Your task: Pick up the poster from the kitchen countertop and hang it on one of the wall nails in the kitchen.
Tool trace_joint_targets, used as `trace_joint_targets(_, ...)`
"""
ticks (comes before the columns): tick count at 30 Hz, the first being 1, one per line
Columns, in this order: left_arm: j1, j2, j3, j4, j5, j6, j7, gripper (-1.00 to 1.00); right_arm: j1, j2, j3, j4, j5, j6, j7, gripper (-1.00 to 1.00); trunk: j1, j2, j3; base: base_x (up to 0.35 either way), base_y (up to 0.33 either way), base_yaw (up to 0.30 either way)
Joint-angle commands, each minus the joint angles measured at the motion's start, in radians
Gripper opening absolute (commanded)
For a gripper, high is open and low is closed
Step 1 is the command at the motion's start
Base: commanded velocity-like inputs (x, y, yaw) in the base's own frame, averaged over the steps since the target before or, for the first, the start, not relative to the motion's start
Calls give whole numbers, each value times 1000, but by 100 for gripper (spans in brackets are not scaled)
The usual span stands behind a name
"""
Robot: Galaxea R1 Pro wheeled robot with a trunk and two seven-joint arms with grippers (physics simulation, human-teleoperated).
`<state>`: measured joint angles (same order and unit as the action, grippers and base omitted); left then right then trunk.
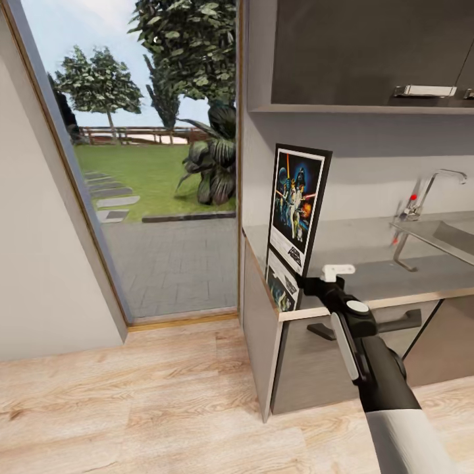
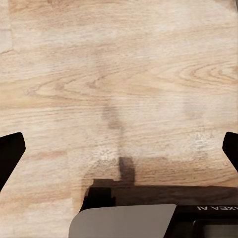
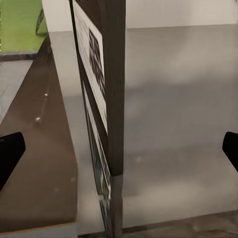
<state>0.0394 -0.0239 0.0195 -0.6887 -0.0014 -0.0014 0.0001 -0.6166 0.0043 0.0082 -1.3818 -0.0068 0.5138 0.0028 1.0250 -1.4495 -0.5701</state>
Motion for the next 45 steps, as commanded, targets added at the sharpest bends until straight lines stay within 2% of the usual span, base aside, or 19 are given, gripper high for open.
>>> trace_joint_targets(1, 0, -1, 2, -2, 0, 0, 0, 100, 1, 0, 0, 8, -1, -14, 0, 100, 0, 0, -1, 0, 0, 0)
trace_joint_targets(10, 0, -1, 2, -2, 0, 0, 0, 100, 3, -1, 1, 22, -1, -44, 0, 100, 0, 0, -1, 0, 0, 0)
trace_joint_targets(45, 0, -1, 2, -3, 0, 0, 0, 100, 3, -1, 1, 23, -1, -46, 1, 100, 0, 0, -1, 68, 0, 0)
